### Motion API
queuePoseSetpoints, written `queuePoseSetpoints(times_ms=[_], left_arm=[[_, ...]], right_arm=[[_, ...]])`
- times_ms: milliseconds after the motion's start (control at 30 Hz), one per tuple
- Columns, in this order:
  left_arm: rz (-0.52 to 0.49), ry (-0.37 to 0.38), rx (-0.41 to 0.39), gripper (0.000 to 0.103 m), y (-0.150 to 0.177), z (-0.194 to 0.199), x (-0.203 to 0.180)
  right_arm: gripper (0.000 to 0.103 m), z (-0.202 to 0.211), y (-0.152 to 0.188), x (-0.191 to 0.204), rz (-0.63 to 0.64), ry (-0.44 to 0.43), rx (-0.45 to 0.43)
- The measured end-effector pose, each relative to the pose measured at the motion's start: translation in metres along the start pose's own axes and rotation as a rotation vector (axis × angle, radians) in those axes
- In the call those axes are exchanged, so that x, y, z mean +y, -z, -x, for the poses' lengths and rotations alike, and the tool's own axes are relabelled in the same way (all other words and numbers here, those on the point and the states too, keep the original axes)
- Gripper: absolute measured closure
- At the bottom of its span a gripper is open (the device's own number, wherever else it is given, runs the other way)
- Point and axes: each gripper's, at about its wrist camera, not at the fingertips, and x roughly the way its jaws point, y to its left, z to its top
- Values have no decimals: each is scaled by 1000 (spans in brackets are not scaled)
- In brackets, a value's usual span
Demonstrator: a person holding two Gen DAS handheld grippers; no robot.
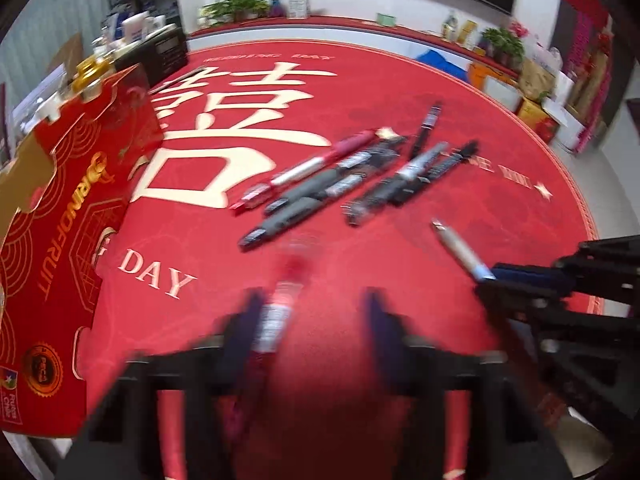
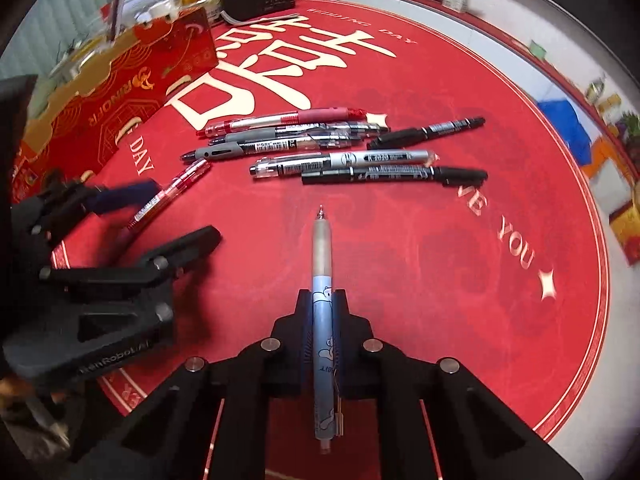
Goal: Organize rigid objects
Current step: 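Close left tool on the red pen while right tool closes on the silver pen, then carry the red pen with left tool while right tool carries the silver pen over the box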
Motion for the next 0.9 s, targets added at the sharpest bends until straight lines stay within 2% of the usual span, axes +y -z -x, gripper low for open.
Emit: queuePoseSetpoints(times_ms=[67, 233, 533, 900], left_arm=[[2, 14, 19, 88, 1, 2, -5], [18, 14, 30, 89, 5, 6, -9], [46, -22, -14, 89, -1, 22, -3], [86, -58, -59, 89, -6, 38, 9]], right_arm=[[92, 2, 3, -2, -40, -12, -2], [92, 8, 9, -4, -86, -16, -19], [92, 25, 7, -9, -134, -19, -78], [92, 40, -2, -1, -123, -6, -132]])
